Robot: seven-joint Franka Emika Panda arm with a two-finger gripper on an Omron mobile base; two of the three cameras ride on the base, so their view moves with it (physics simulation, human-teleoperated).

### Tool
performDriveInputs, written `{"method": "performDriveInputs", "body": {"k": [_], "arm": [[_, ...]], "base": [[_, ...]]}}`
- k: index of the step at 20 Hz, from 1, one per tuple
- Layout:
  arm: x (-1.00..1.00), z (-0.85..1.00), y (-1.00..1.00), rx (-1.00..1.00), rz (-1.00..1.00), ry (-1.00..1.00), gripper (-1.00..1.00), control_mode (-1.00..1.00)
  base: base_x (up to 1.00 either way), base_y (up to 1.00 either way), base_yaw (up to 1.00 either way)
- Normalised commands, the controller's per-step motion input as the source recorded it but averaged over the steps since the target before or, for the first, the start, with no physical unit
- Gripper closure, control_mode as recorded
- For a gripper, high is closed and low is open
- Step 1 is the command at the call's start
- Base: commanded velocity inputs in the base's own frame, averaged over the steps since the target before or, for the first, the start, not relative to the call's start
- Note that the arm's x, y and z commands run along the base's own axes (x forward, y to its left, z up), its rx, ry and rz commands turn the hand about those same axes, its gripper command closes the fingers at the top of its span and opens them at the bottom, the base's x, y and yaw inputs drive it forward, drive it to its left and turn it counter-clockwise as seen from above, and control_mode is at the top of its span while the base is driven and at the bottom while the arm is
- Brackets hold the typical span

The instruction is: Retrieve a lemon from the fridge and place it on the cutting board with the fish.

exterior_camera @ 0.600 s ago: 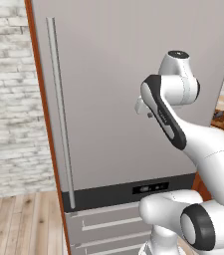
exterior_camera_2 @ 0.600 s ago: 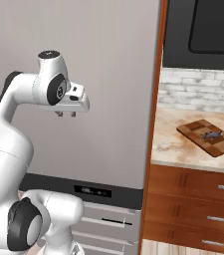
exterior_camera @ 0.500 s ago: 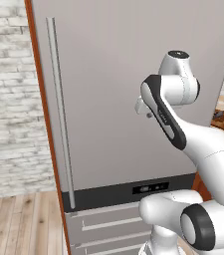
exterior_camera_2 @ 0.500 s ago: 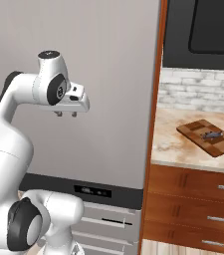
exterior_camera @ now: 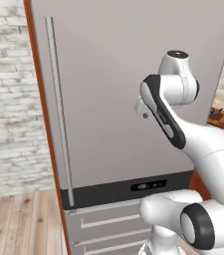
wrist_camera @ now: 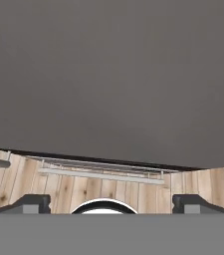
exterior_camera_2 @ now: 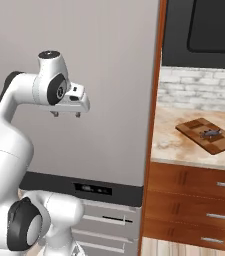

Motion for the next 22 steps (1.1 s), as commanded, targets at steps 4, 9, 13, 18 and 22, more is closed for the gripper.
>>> {"method": "performDriveInputs", "body": {"k": [4,9,13,18,22], "arm": [[0.00,0.00,0.00,0.00,0.00,0.00,-1.00,1.00],[0.00,0.00,0.00,0.00,0.00,0.00,-1.00,1.00],[0.00,0.00,0.00,0.00,0.00,0.00,-1.00,1.00],[0.00,0.00,0.00,0.00,0.00,0.00,-1.00,1.00],[0.00,0.00,0.00,0.00,0.00,0.00,-1.00,1.00]], "base": [[-0.56,0.14,-0.32],[-0.31,0.43,-0.35],[-0.22,0.50,-0.35],[-0.40,0.45,-0.35],[-0.40,0.49,-0.33]]}}
